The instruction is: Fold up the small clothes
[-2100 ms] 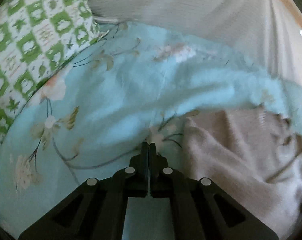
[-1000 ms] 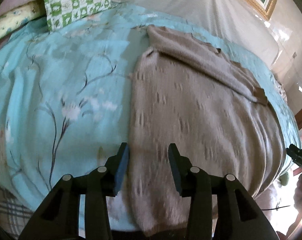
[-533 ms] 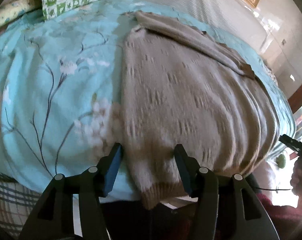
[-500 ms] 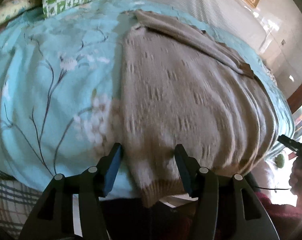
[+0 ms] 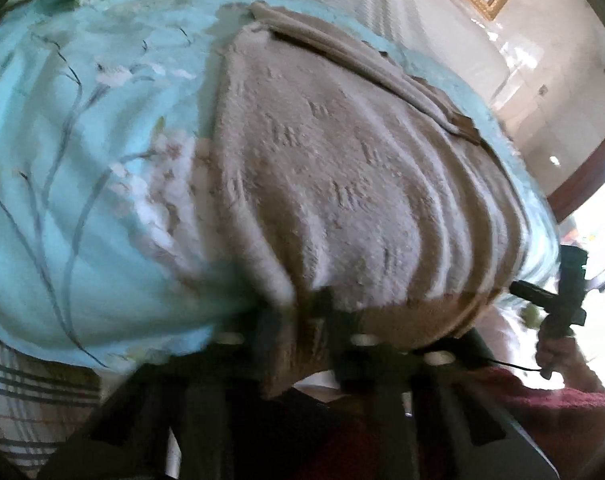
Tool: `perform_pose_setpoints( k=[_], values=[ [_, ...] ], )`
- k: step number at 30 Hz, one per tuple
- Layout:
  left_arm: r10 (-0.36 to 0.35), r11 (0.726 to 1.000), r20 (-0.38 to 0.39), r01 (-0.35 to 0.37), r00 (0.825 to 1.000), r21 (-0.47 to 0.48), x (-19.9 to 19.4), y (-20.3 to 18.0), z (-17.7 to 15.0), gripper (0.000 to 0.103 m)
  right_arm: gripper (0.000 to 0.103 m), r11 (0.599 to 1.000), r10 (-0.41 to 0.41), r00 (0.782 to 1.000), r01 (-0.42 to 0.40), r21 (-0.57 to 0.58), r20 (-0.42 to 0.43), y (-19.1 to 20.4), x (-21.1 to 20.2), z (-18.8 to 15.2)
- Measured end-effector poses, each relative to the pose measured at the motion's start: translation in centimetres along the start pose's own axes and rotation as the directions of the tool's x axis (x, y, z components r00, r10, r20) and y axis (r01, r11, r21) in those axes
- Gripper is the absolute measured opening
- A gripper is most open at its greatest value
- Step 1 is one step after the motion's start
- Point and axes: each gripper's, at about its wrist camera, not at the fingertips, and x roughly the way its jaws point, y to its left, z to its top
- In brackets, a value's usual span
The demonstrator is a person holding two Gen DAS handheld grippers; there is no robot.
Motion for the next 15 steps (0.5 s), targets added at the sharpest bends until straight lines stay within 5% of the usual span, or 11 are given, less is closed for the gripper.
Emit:
perform_pose_setpoints(
  k=[4, 9, 10, 12, 15],
  values=[
    [-0.017, 1.000, -0.031, 0.017, 0.999, -0.008, 0.4, 0.7, -0.3, 0.016, 0.049, 0.997, 0.062, 0.998, -0.064, -0.054, -0.023, 0.9, 0.9, -0.5],
    [-0.069, 0.997, -0.074, 0.066, 0.995, -0.042, 1.6, 1.3, -0.2, 0.018, 0.045, 0.994, 0.103, 0.994, -0.104, -0.033, -0.032, 0.5, 2.4, -0.4],
    [-0.062, 0.998, -0.073, 0.061, 0.995, -0.021, 1.6, 1.1, -0.2, 0.017, 0.041, 0.994, 0.104, 0.994, -0.105, -0.033, -0.035, 0.7, 2.6, -0.4],
    [-0.049, 0.999, -0.062, 0.050, 0.997, 0.020, 1.4, 0.6, -0.4, 0.008, 0.014, 0.992, 0.121, 0.991, -0.123, -0.036, -0.052, 1.0, 2.8, -0.4],
    [-0.070, 0.996, -0.035, 0.072, 0.997, 0.049, 0.6, -0.2, -0.5, 0.006, 0.013, 0.981, 0.192, 0.980, -0.193, -0.023, -0.041, 1.4, 1.6, -0.3]
  ],
)
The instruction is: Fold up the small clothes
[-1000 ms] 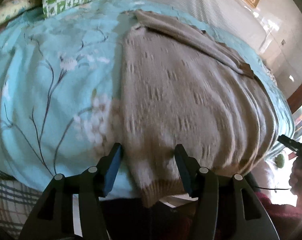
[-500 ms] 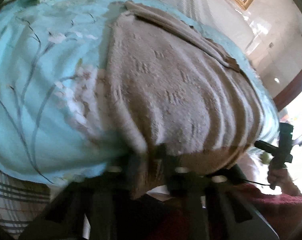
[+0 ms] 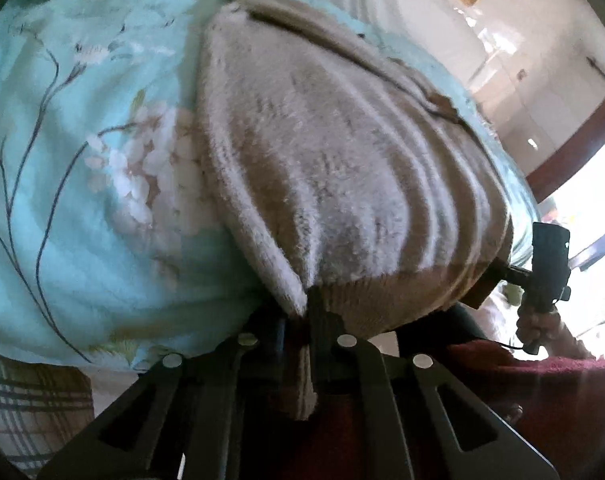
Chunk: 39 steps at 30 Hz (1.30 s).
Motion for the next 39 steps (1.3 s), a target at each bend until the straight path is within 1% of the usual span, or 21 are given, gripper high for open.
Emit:
perform_pose_setpoints(
  k=[2, 5, 8, 10, 11, 13, 14, 15, 17, 18, 20, 21, 23, 24, 26, 29, 30, 33, 35, 37, 39],
  values=[
    [-0.048, 0.999, 0.040, 0.048, 0.998, -0.005, -1.2, -0.3, 0.2, 0.006, 0.012, 0.998, 0.055, 0.998, -0.055, 0.005, 0.030, 0.6, -1.4, 0.3],
    [-0.100, 0.995, 0.098, 0.102, 0.990, -0.014, -2.9, -0.7, 1.0, 0.005, 0.012, 0.991, 0.136, 0.986, -0.137, 0.006, 0.098, 1.7, -3.8, 1.4],
    [-0.139, 0.990, 0.165, 0.143, 0.977, -0.014, -4.5, -1.4, 2.8, 0.005, 0.012, 0.973, 0.224, 0.953, -0.231, 0.009, 0.205, 2.3, -6.3, 3.2],
    [-0.169, 0.984, 0.227, 0.176, 0.959, -0.008, -5.8, -2.0, 4.5, 0.005, 0.012, 0.959, 0.270, 0.921, -0.283, 0.008, 0.281, 2.4, -7.8, 4.6],
    [-0.184, 0.981, 0.265, 0.192, 0.947, -0.004, -6.5, -2.1, 5.5, 0.005, 0.012, 0.950, 0.293, 0.902, -0.311, 0.006, 0.317, 2.3, -8.4, 5.5],
    [-0.206, 0.977, 0.320, 0.215, 0.925, 0.005, -7.7, -1.9, 7.3, 0.005, 0.012, 0.937, 0.325, 0.873, -0.350, 0.002, 0.364, 2.3, -9.1, 7.0],
    [-0.213, 0.975, 0.357, 0.223, 0.910, 0.015, -8.1, -2.0, 8.7, 0.005, 0.012, 0.932, 0.334, 0.861, -0.361, 0.000, 0.383, 2.2, -9.3, 7.9],
    [-0.220, 0.973, 0.380, 0.229, 0.899, 0.022, -8.5, -1.8, 9.5, 0.005, 0.012, 0.928, 0.342, 0.850, -0.372, -0.002, 0.401, 2.1, -9.5, 9.0],
    [-0.229, 0.971, 0.424, 0.235, 0.877, 0.039, -8.6, -2.0, 11.9, 0.005, 0.012, 0.923, 0.349, 0.835, -0.384, -0.004, 0.424, 1.7, -9.6, 10.6],
    [-0.221, 0.974, 0.445, 0.221, 0.868, 0.051, -8.6, -2.2, 13.5, 0.005, 0.012, 0.923, 0.347, 0.830, -0.386, -0.001, 0.437, 1.4, -9.5, 11.7],
    [-0.210, 0.977, 0.465, 0.202, 0.860, 0.068, -8.3, -2.3, 15.9, 0.004, 0.012, 0.923, 0.339, 0.822, -0.385, 0.008, 0.457, 0.5, -9.4, 14.0],
    [-0.196, 0.980, 0.474, 0.183, 0.858, 0.074, -7.8, -2.4, 17.9, 0.004, 0.012, 0.927, 0.329, 0.823, -0.376, 0.010, 0.463, 0.1, -9.4, 15.2],
    [-0.174, 0.985, 0.479, 0.158, 0.860, 0.074, -6.6, -2.4, 21.0, 0.004, 0.012, 0.935, 0.304, 0.825, -0.355, 0.017, 0.476, -1.1, -9.3, 17.5],
    [-0.168, 0.986, 0.480, 0.151, 0.861, 0.073, -6.2, -2.3, 21.8, 0.004, 0.012, 0.941, 0.283, 0.828, -0.338, 0.029, 0.484, -1.7, -9.2, 18.8],
    [-0.142, 0.990, 0.479, 0.127, 0.866, 0.063, -4.6, -1.9, 25.2, 0.004, 0.012, 0.950, 0.241, 0.833, -0.309, 0.057, 0.498, -3.0, -8.6, 21.4],
    [-0.113, 0.994, 0.473, 0.102, 0.874, 0.049, -1.9, -1.1, 29.5, 0.004, 0.012, 0.953, 0.196, 0.837, -0.286, 0.104, 0.511, -5.1, -7.3, 25.2],
    [-0.109, 0.994, 0.469, 0.098, 0.877, 0.048, -1.3, -0.9, 30.4, 0.004, 0.012, 0.955, 0.176, 0.840, -0.273, 0.120, 0.513, -5.8, -6.9, 26.5],
    [-0.069, 0.998, 0.444, 0.062, 0.894, 0.031, 2.2, -0.1, 34.1, 0.004, 0.012, 0.957, 0.094, 0.859, -0.217, 0.191, 0.504, -8.1, -5.2, 29.7],
    [-0.035, 0.999, 0.420, 0.030, 0.907, 0.019, 4.5, 0.5, 35.9, 0.004, 0.012, 0.955, 0.057, 0.868, -0.191, 0.226, 0.493, -9.4, -4.1, 30.8],
    [-0.004, 1.000, 0.392, 0.003, 0.920, 0.003, 6.6, 1.2, 36.9, 0.004, 0.012, 0.943, -0.007, 0.887, -0.148, 0.299, 0.461, -11.1, -2.6, 31.8],
    [0.031, 0.999, 0.354, -0.026, 0.935, -0.019, 8.9, 2.4, 37.7, 0.004, 0.012, 0.923, -0.051, 0.907, -0.118, 0.367, 0.419, -13.0, -1.1, 32.5]
  ],
)
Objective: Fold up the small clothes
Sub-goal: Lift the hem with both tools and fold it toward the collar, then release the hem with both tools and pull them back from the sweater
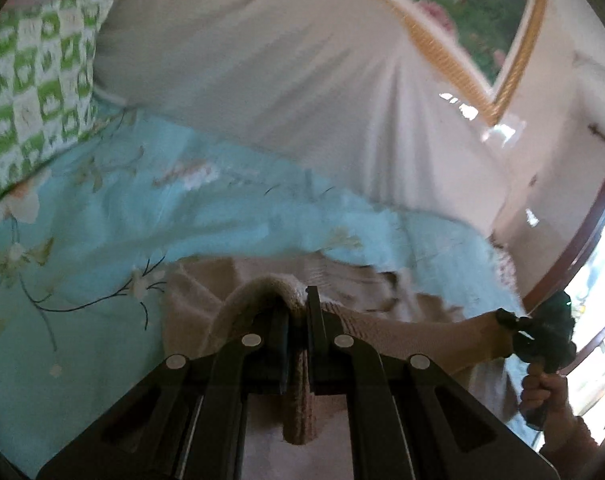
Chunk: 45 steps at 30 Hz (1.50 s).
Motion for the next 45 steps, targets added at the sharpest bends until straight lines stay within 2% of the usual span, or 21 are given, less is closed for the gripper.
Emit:
perform_pose_setpoints(
  k=[3, 7, 10, 12, 14, 16, 18, 19, 21, 25, 27, 30, 32, 34, 35, 36, 38, 39, 41, 43, 45],
  values=[
    [0.045, 0.999, -0.049, -0.046, 0.998, -0.021, 2.6, 1.5, -0.4, 0.005, 0.013, 0.995, -0.089, 0.995, 0.091, 0.033, -0.044, -1.9, 2.3, 0.3],
    [0.041, 0.995, -0.112, -0.051, 0.993, -0.084, 4.8, 3.8, -1.3, 0.007, 0.014, 0.991, -0.096, 0.992, 0.103, 0.086, -0.076, -3.4, 2.8, 0.5],
    [0.026, 0.993, -0.091, -0.036, 0.995, -0.117, 3.5, 4.4, -1.6, 0.013, 0.023, 0.993, -0.074, 0.996, 0.078, 0.085, -0.051, -2.9, 1.1, 0.6],
    [0.022, 0.993, -0.090, -0.032, 0.996, -0.110, 1.9, 4.0, -2.2, 0.013, 0.042, 0.995, -0.079, 0.997, 0.081, 0.059, -0.025, -2.2, -0.3, 0.5],
    [-0.015, 0.997, -0.083, 0.009, 0.996, -0.073, 0.0, 2.7, -3.3, 0.013, 0.046, 0.995, -0.104, 0.994, 0.104, 0.007, 0.014, -1.0, -1.7, 0.0],
    [-0.065, 0.998, -0.118, 0.066, 0.991, 0.007, -1.1, 0.0, -4.9, 0.013, 0.047, 0.996, -0.074, 0.997, 0.075, -0.054, 0.025, 0.5, -2.8, -0.8],
    [-0.105, 0.986, -0.189, 0.127, 0.976, 0.108, -0.9, -3.3, -6.8, 0.013, 0.047, 0.990, -0.012, 1.000, 0.009, -0.141, -0.022, 2.5, -2.4, -2.1],
    [-0.109, 0.979, -0.221, 0.144, 0.969, 0.147, -0.5, -4.5, -7.6, 0.013, 0.047, 0.979, 0.008, 0.996, -0.026, -0.204, -0.087, 3.7, -1.6, -3.1],
    [-0.114, 0.959, -0.296, 0.183, 0.948, 0.217, 0.9, -7.1, -8.9, 0.014, 0.047, 0.933, -0.044, 0.965, -0.052, -0.356, -0.257, 6.2, 1.4, -6.2],
    [-0.038, 0.941, -0.347, 0.150, 0.937, 0.304, 3.8, -8.8, -9.0, 0.014, 0.047, 0.846, -0.163, 0.904, -0.078, -0.528, -0.395, 8.4, 5.2, -9.7],
    [0.029, 0.946, -0.346, 0.087, 0.938, 0.314, 5.3, -8.3, -8.0, 0.014, 0.046, 0.814, -0.262, 0.888, -0.008, -0.581, -0.379, 8.4, 7.0, -9.3],
    [0.151, 0.947, -0.278, -0.058, 0.949, 0.316, 7.3, -6.3, -5.2, 0.014, 0.046, 0.787, -0.375, 0.865, 0.107, -0.608, -0.333, 7.1, 9.2, -7.0],
    [0.185, 0.949, -0.246, -0.107, 0.951, 0.298, 8.2, -5.4, -3.5, 0.015, 0.046, 0.770, -0.431, 0.855, 0.181, -0.612, -0.288, 6.0, 10.3, -5.3],
    [0.268, 0.931, -0.190, -0.204, 0.944, 0.303, 8.9, -4.7, -1.9, 0.018, 0.046, 0.798, -0.438, 0.869, 0.257, -0.545, -0.231, 4.7, 10.4, -3.0],
    [0.320, 0.916, -0.166, -0.259, 0.933, 0.306, 9.3, -4.3, -1.4, 0.030, 0.046, 0.820, -0.428, 0.882, 0.287, -0.495, -0.196, 4.1, 10.0, -1.9],
    [0.393, 0.894, -0.131, -0.345, 0.910, 0.287, 9.8, -3.3, -0.4, 0.037, 0.046, 0.841, -0.415, 0.898, 0.318, -0.438, -0.145, 3.6, 9.4, -0.7],
    [0.362, 0.922, -0.140, -0.333, 0.921, 0.196, 9.9, -1.2, 0.8, 0.037, 0.047, 0.878, -0.378, 0.924, 0.338, -0.339, -0.056, 2.7, 7.9, 0.7],
    [0.333, 0.941, -0.153, -0.319, 0.930, 0.113, 9.8, 0.3, 1.4, 0.037, 0.051, 0.881, -0.388, 0.922, 0.369, -0.295, -0.008, 2.2, 7.0, 1.2],
    [0.322, 0.946, -0.151, -0.323, 0.935, 0.016, 9.2, 2.2, 1.8, 0.037, 0.058, 0.885, -0.411, 0.910, 0.414, -0.211, 0.062, 1.2, 5.1, 1.7],
    [0.282, 0.956, -0.145, -0.290, 0.948, -0.039, 8.1, 3.2, 1.6, 0.037, 0.058, 0.909, -0.378, 0.924, 0.383, -0.162, 0.066, 0.7, 4.0, 1.7],
    [0.286, 0.953, -0.138, -0.296, 0.948, -0.059, 6.9, 3.5, 0.9, 0.037, 0.058, 0.914, -0.369, 0.927, 0.376, -0.155, 0.074, 0.8, 2.6, 1.1]
  ],
)
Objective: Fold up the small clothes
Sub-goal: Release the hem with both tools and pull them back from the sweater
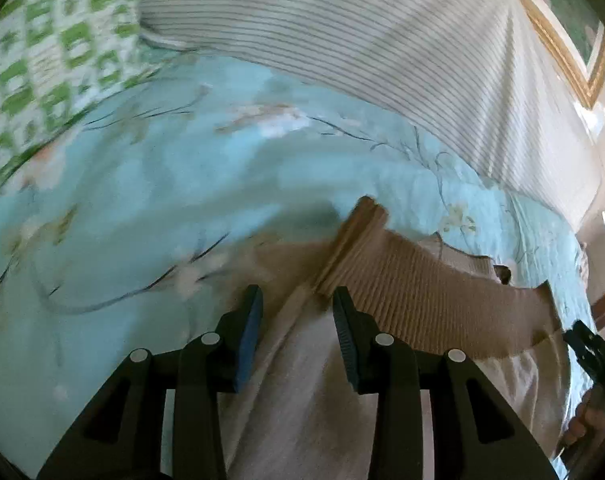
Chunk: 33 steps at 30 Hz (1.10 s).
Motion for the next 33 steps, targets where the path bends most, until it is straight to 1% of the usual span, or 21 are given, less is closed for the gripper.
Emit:
perform_pose_setpoints(
  k=[2, 5, 9, 11, 14, 18, 22, 24, 27, 31, 33],
  values=[
    [-0.038, 0.999, 0.006, 0.038, 0.999, -0.024, -1.5, 0.4, -1.3, 0.037, 0.058, 1.000, 0.016, 1.000, -0.016, -0.007, 0.010, 0.3, -1.4, -0.8],
    [-0.075, 0.996, 0.013, 0.076, 0.997, -0.043, -4.2, 0.4, -4.0, 0.037, 0.061, 0.998, 0.057, 0.998, -0.057, -0.005, 0.009, 1.0, -3.1, -2.4],
    [-0.136, 0.988, 0.022, 0.137, 0.990, -0.076, -7.7, 0.4, -7.2, 0.040, 0.063, 0.995, 0.090, 0.996, -0.090, -0.042, -0.008, 2.8, -5.3, -5.2],
    [-0.168, 0.981, 0.021, 0.169, 0.986, -0.100, -9.6, 0.5, -9.5, 0.040, 0.064, 0.993, 0.098, 0.995, -0.099, -0.068, -0.021, 3.3, -6.6, -6.8],
    [-0.185, 0.978, 0.006, 0.184, 0.983, -0.102, -11.1, 0.2, -12.1, 0.040, 0.065, 0.991, 0.104, 0.994, -0.107, -0.086, -0.038, 4.0, -7.6, -8.7],
    [-0.218, 0.973, -0.030, 0.214, 0.976, -0.090, -12.6, -0.1, -15.1, 0.040, 0.067, 0.990, 0.116, 0.991, -0.120, -0.067, -0.058, 4.1, -8.6, -11.2],
    [-0.217, 0.973, -0.046, 0.212, 0.975, -0.094, -13.7, -0.3, -17.7, 0.041, 0.067, 0.992, 0.116, 0.990, -0.120, -0.045, -0.077, 4.2, -9.1, -13.7],
    [-0.229, 0.968, -0.053, 0.222, 0.972, -0.117, -14.0, 0.0, -18.8, 0.045, 0.067, 0.992, 0.120, 0.990, -0.124, -0.036, -0.080, 4.3, -9.6, -14.9],
    [-0.241, 0.961, -0.060, 0.229, 0.969, -0.151, -14.3, 0.4, -20.4, 0.045, 0.067, 0.991, 0.128, 0.989, -0.130, -0.027, -0.072, 4.4, -10.5, -16.3],
    [-0.251, 0.953, -0.056, 0.236, 0.966, -0.188, -14.4, 0.7, -21.6, 0.045, 0.068, 0.990, 0.135, 0.989, -0.137, -0.036, -0.061, 4.6, -11.5, -17.7],
    [-0.254, 0.951, -0.045, 0.241, 0.966, -0.194, -14.5, 0.8, -22.0, 0.048, 0.068, 0.990, 0.139, 0.988, -0.141, -0.030, -0.066, 4.6, -11.6, -18.2]
  ],
)
